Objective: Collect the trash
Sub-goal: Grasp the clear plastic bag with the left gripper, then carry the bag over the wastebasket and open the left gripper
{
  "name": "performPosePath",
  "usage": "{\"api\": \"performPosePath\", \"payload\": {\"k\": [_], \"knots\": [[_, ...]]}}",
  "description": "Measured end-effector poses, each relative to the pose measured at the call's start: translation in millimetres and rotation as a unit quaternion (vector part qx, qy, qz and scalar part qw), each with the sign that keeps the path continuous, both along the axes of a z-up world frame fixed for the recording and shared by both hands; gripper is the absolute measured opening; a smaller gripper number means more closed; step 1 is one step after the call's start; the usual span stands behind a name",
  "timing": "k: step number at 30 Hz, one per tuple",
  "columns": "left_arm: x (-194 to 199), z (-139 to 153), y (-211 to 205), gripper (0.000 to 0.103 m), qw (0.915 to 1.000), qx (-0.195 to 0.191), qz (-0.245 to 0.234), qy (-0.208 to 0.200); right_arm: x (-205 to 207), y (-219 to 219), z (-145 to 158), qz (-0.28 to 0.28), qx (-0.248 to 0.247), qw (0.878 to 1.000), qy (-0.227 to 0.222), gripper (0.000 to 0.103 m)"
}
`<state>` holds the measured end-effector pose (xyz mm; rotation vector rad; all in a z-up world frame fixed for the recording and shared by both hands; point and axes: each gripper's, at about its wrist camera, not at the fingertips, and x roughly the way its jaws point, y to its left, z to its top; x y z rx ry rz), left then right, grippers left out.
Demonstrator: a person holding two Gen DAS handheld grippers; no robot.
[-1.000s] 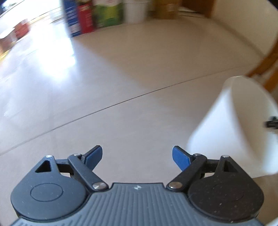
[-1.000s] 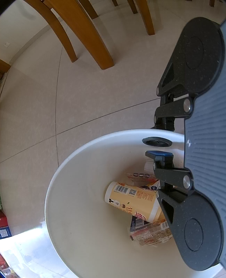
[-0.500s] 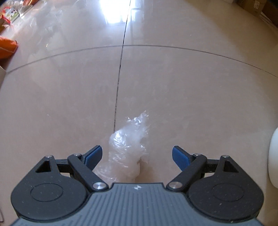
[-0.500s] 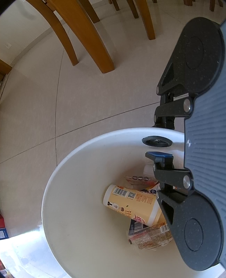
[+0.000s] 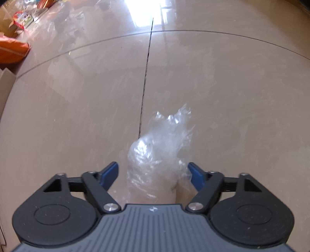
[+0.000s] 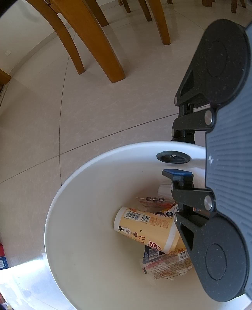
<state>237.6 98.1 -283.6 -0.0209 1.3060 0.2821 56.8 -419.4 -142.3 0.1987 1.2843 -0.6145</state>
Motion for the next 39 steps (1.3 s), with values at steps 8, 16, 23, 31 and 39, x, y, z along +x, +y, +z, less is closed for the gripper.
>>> {"api": "performPosePath", "payload": {"k": [8,16,23,31,39], "knots": [[-1,3,0,0.044,0.9999,-0.005,-0.010,0.004,0,0,-1,-0.001,0.001,1.000,0.000,0.026],[-3,41,-25,0.043,0.9978,-0.027,-0.060,0.000,1,0,-1,-0.001,0.003,1.000,-0.001,0.026],[-10,112,-81,0.043,0.9861,-0.066,-0.152,0.012,1,-1,0,-0.002,0.003,1.000,-0.002,0.026],[-10,242,-168,0.043,0.9526,-0.117,-0.279,-0.035,-1,-4,1,-0.007,0.013,1.000,-0.009,0.026],[-5,331,-277,0.043,0.8999,-0.197,-0.379,-0.086,-1,-4,-1,-0.002,0.009,1.000,-0.008,0.026]]}}
